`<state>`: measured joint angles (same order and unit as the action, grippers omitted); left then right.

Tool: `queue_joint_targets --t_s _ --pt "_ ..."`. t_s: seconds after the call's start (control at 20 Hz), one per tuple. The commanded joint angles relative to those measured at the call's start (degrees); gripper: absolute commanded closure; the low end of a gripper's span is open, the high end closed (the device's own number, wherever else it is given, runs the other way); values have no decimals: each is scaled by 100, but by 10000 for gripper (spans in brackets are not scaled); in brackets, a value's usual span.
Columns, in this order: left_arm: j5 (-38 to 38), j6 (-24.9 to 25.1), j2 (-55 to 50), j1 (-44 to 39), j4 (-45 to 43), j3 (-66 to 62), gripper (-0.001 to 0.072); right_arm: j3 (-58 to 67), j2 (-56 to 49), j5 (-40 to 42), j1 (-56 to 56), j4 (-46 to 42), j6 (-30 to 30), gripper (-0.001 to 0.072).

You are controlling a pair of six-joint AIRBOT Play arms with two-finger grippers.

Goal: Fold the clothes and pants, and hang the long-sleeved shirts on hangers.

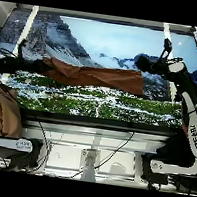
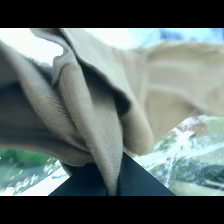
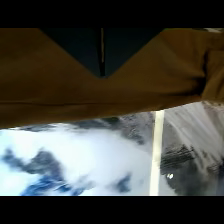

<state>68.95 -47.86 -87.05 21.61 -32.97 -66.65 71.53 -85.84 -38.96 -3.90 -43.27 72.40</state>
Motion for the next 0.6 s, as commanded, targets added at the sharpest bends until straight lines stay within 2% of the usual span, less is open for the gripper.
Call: queue_joint_targets --t_s 0.0,0.2,0.35,0.55 --pt "76 -280 776 -44 7 -136 694 4 -2 636 -693 105 -11 700" --pt "74 -485 1478 -98 28 -136 694 13 -289 1322 -1716 98 26 702" --pt "74 -487 1694 -374 240 -136 694 385 -946 1108 -2345 101 597 702" --pt "-131 -479 1687 -782 922 -136 694 1510 -2076 422 -3014 70 984 702"
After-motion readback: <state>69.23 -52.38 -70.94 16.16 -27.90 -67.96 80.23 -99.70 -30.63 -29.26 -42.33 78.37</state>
